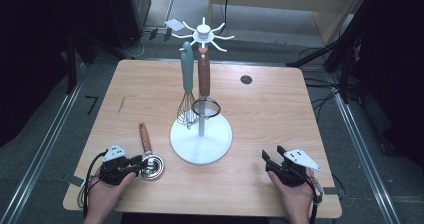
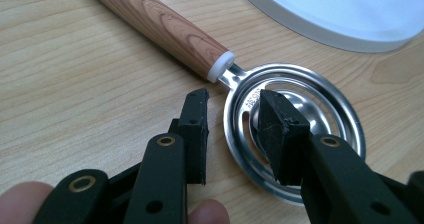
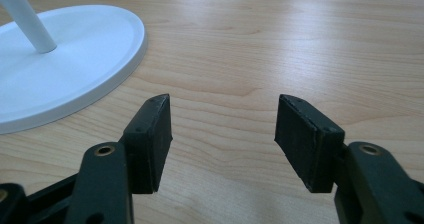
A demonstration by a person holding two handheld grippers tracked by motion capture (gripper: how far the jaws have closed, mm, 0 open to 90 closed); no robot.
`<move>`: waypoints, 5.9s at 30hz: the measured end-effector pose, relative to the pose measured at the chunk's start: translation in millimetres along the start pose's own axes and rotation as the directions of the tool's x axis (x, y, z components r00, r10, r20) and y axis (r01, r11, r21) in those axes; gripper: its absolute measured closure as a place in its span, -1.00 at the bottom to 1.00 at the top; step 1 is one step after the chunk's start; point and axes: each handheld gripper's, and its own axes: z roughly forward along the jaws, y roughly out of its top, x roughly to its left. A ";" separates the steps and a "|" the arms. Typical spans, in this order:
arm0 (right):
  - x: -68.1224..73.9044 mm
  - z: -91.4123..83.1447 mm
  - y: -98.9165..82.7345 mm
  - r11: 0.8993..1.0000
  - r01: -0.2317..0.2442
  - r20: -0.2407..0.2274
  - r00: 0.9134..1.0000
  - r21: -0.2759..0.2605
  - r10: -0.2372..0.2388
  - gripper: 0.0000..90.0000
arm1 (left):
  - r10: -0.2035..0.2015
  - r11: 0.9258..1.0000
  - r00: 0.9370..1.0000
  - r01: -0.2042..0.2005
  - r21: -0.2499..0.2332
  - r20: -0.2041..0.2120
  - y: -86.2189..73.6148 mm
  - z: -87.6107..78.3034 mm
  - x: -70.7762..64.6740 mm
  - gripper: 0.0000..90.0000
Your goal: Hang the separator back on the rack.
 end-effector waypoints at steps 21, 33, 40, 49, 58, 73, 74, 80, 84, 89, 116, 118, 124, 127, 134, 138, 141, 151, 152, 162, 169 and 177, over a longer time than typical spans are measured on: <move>30.6 -1.8 2.8 0.999 0.010 -0.089 0.996 0.047 -0.006 0.11 | -0.014 1.000 0.999 0.014 0.014 0.040 -9.8 -3.7 -31.1 0.55; 59.1 6.0 3.5 0.997 0.044 -0.167 0.985 0.065 -0.032 0.08 | 0.007 1.000 0.996 -0.009 0.027 0.091 -9.1 9.3 -58.8 0.46; 81.6 10.6 1.6 0.993 0.083 -0.214 0.975 0.083 -0.064 0.05 | 0.034 0.999 0.992 -0.038 0.029 0.120 -8.5 13.8 -69.4 0.40; 113.6 12.8 1.2 0.993 0.084 -0.280 0.958 0.085 -0.057 0.09 | 0.046 0.998 0.983 -0.052 0.030 0.176 -7.0 21.0 -86.5 0.29; 146.3 14.0 -3.2 0.988 0.104 -0.374 0.926 0.115 -0.054 0.38 | 0.070 0.996 0.973 -0.080 0.041 0.219 -7.4 26.3 -103.4 0.24; 173.9 20.9 -13.4 0.962 0.223 -0.442 0.887 0.157 -0.134 1.00 | 0.068 0.998 0.967 -0.065 -0.022 0.245 -0.4 10.7 -89.2 0.44; 174.0 21.8 -14.2 0.960 0.233 -0.441 0.886 0.158 -0.143 1.00 | 0.063 0.998 0.971 -0.058 -0.028 0.229 0.5 9.1 -84.5 0.51; 166.4 22.7 -16.3 0.954 0.239 -0.454 0.881 0.183 -0.134 0.99 | 0.012 0.999 0.987 -0.004 -0.050 0.159 0.9 2.2 -60.1 0.67; 158.3 21.7 -17.9 0.951 0.248 -0.452 0.881 0.186 -0.142 0.92 | 0.002 0.999 0.989 0.005 -0.047 0.149 0.0 2.5 -55.0 0.64; 150.8 18.3 -19.0 0.949 0.247 -0.438 0.888 0.198 -0.140 0.91 | -0.013 0.999 0.989 0.020 -0.046 0.150 -0.5 2.7 -50.6 0.59; 130.0 21.3 6.1 0.949 0.224 -0.422 0.900 0.224 -0.113 0.52 | -0.015 1.000 0.990 0.018 -0.024 0.142 -1.6 12.9 -47.5 0.55; 139.9 26.6 8.8 0.947 0.233 -0.451 0.885 0.221 -0.112 0.52 | -0.013 1.000 0.989 0.016 -0.021 0.144 -1.7 14.1 -47.8 0.54; 156.3 42.9 6.9 0.935 0.277 -0.488 0.861 0.220 -0.141 0.42 | -0.014 1.000 0.990 0.018 -0.023 0.141 -1.9 15.5 -46.4 0.47; 158.6 46.1 3.8 0.925 0.302 -0.495 0.855 0.229 -0.156 0.41 | -0.019 1.000 0.989 0.022 -0.018 0.146 -1.9 16.4 -46.7 0.46; 160.7 44.9 -2.2 0.908 0.363 -0.540 0.817 0.208 -0.203 0.56 | -0.011 1.000 0.989 0.013 -0.013 0.144 -1.9 18.4 -48.7 0.42; 162.2 42.7 -4.5 0.909 0.360 -0.559 0.807 0.211 -0.191 0.57 | -0.014 1.000 0.993 0.016 -0.014 0.119 -1.5 20.1 -48.0 0.50; 163.2 42.1 -5.0 0.904 0.373 -0.586 0.788 0.210 -0.190 0.57 | -0.015 1.000 0.994 0.017 -0.015 0.112 -1.3 20.9 -48.2 0.52; 166.1 40.9 -5.3 0.890 0.416 -0.622 0.751 0.186 -0.221 0.42 | -0.020 1.000 0.997 0.021 -0.020 0.069 -0.4 21.8 -49.9 0.53; 164.1 38.3 -3.7 0.900 0.403 -0.611 0.759 0.166 -0.227 0.26 | -0.029 0.999 0.998 0.030 -0.024 0.064 0.0 21.3 -48.6 0.56; 118.6 3.3 -2.8 0.936 0.287 -0.523 0.840 0.205 -0.143 0.98 | -0.028 0.999 0.998 0.029 -0.027 0.052 0.3 21.3 -48.8 0.62; 102.7 5.7 -6.6 0.916 0.285 -0.483 0.867 0.284 -0.119 0.99 | -0.023 0.999 0.998 0.024 -0.028 0.062 -0.1 19.1 -47.9 0.62; 86.7 12.9 -9.6 0.917 0.269 -0.427 0.896 0.295 -0.126 0.99 | -0.011 0.999 0.998 0.013 -0.036 0.067 -1.1 18.9 -50.5 0.65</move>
